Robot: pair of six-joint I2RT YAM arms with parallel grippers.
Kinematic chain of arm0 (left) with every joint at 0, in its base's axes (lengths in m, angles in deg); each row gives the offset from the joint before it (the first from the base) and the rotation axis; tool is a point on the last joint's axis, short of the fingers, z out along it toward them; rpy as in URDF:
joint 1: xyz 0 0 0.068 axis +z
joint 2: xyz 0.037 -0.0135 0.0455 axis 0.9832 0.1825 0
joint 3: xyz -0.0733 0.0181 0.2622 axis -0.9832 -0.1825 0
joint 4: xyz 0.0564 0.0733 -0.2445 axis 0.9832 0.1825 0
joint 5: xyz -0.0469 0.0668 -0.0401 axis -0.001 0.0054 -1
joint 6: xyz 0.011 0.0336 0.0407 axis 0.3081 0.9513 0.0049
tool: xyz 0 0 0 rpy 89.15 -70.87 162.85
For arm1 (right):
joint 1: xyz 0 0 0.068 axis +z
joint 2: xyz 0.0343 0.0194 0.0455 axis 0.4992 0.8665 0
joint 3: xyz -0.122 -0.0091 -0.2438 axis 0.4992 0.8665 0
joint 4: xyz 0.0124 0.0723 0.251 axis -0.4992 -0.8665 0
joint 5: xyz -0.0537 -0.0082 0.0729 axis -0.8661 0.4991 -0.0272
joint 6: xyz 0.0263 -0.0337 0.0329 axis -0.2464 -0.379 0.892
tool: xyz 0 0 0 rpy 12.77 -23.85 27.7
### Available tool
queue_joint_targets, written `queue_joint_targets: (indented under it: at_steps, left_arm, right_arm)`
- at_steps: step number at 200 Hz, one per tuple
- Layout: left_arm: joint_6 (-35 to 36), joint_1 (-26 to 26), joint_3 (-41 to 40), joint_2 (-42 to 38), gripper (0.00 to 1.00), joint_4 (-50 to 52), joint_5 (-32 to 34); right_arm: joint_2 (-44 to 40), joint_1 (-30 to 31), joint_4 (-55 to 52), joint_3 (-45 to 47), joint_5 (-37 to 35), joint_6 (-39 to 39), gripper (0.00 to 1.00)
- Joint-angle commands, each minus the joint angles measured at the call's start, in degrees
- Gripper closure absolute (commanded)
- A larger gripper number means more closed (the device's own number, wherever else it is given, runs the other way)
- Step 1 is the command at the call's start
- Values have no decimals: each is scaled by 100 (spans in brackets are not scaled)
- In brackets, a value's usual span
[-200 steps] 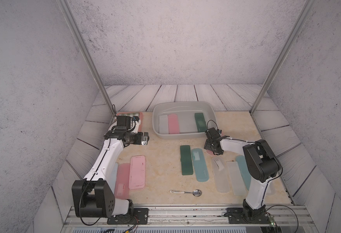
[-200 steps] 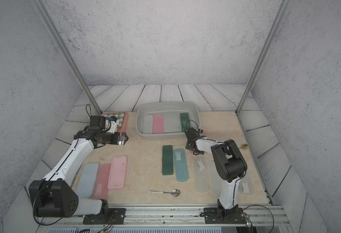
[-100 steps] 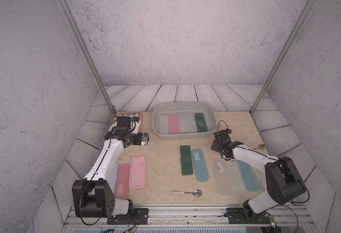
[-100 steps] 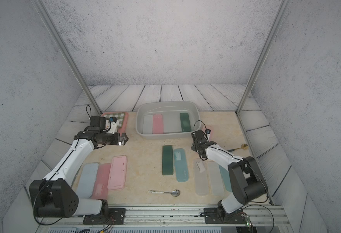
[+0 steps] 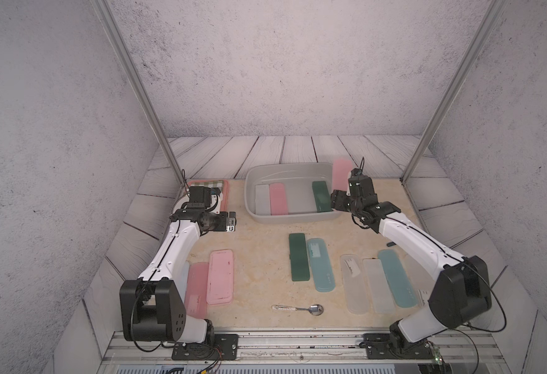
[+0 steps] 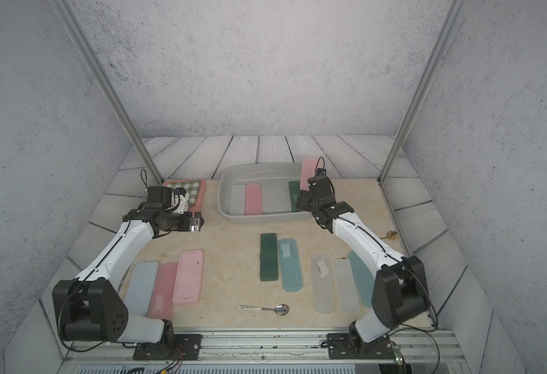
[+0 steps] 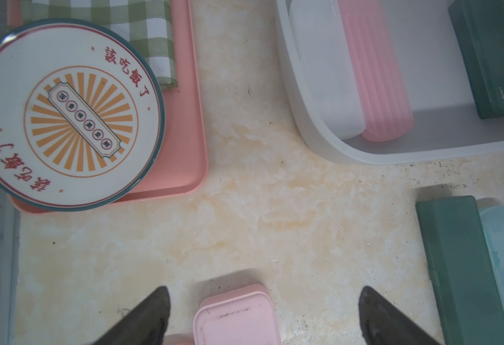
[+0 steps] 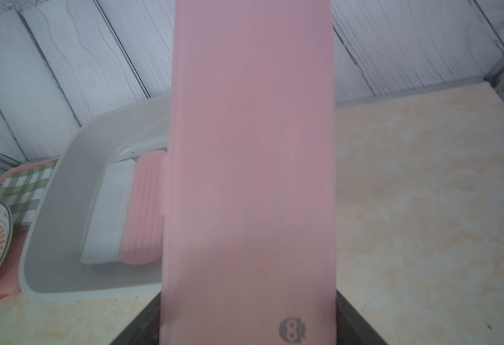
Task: Put the pencil case into the storage box
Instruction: Pick up the pencil case from the center of the board, then place the pencil case at the storage box.
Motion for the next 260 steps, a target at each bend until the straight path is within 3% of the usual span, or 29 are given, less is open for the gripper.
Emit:
queue_joint_targets:
  at_steps: [1,52,118,163,227,260]
  left_arm:
    - [0,58,-123,-24,1,-56,171]
    - [27,71,-132,-3,2,-25,182]
    - [33,142,-155,27,2,2,77]
    - [24,178,-160,32,2,25,25]
    - [8,210,-159,-21,3,64,-56]
    - [2,222,-167,-46,3,64,-105]
  right_arm:
    - [1025,-4,-214,-785,478,-381,26]
    - [3161,116,-874,-2949,999,-541,26]
    - [4701,236,-1295,-4337,1227,-459,26]
    - [5132,326,-1204,-4656,1487,99,26]
    - [5700,709,-2079,-5747,208,295,20]
    - [5763,720,-2082,-5808,557,326,17]
